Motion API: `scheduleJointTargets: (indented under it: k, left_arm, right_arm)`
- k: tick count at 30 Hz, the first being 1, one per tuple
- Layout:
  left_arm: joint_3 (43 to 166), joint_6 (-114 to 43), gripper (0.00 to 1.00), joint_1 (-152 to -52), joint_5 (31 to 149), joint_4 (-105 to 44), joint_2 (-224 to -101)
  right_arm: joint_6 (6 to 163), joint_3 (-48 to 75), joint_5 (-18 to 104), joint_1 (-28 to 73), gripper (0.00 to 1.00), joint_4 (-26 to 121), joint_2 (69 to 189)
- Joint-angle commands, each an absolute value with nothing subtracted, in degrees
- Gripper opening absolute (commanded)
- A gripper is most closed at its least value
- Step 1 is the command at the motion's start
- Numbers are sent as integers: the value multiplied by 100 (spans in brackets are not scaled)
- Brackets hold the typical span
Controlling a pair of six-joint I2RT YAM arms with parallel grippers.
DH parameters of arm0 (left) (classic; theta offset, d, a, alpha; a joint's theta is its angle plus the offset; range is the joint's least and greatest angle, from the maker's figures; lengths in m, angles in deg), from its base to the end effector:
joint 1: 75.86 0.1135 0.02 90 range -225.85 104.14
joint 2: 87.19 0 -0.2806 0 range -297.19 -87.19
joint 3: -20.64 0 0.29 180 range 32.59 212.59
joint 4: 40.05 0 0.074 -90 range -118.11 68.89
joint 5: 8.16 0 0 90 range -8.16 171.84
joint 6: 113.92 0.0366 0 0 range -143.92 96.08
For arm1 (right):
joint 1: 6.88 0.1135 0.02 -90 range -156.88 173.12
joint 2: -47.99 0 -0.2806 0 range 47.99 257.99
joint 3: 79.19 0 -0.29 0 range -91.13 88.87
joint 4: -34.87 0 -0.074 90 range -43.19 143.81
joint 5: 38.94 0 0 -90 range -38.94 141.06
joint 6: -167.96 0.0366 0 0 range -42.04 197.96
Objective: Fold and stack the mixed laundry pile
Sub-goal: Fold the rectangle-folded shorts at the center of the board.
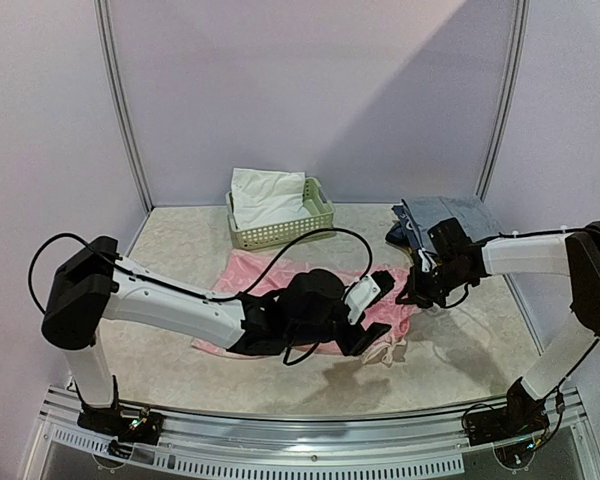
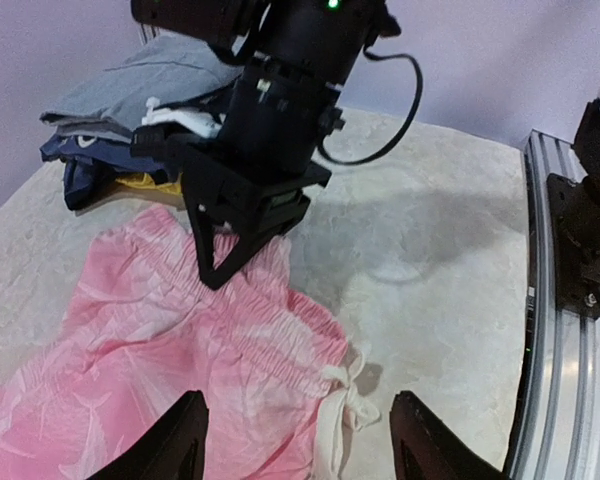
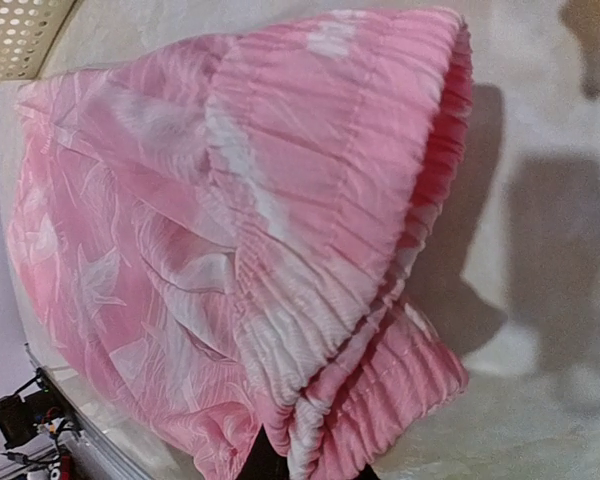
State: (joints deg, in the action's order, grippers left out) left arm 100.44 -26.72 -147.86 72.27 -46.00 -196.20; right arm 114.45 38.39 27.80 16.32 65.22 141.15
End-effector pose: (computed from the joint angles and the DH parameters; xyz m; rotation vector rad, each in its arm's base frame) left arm 0.1497 -0.4410 0.1938 1.0619 1.7366 -0.6779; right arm 0.3038 0.1459 0.1512 0.1752 2.7780 0.8528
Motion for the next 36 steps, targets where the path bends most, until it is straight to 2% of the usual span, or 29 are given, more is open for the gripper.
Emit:
scheduleJointTargets:
  k: [1, 9, 22, 36]
  left_arm:
    - [9749, -3216, 63, -14567, 7378, -4094, -19441]
    - [9342, -3734, 61, -14114, 7460, -4104, -19330]
    - [9191, -3780, 58, -13580, 7637, -4302, -19924]
    - [9041, -3684, 57, -13465, 7992, -4727, -20372]
  right_arm:
    - [10790, 3483, 3688, 1650, 0, 8079, 13793]
    - [10443, 2791, 4462, 1648, 0, 9289, 13461]
    - [10342, 1386, 5307, 1720, 0, 10620, 13650]
    - [10602, -390, 5215, 2592, 0, 11137, 14564]
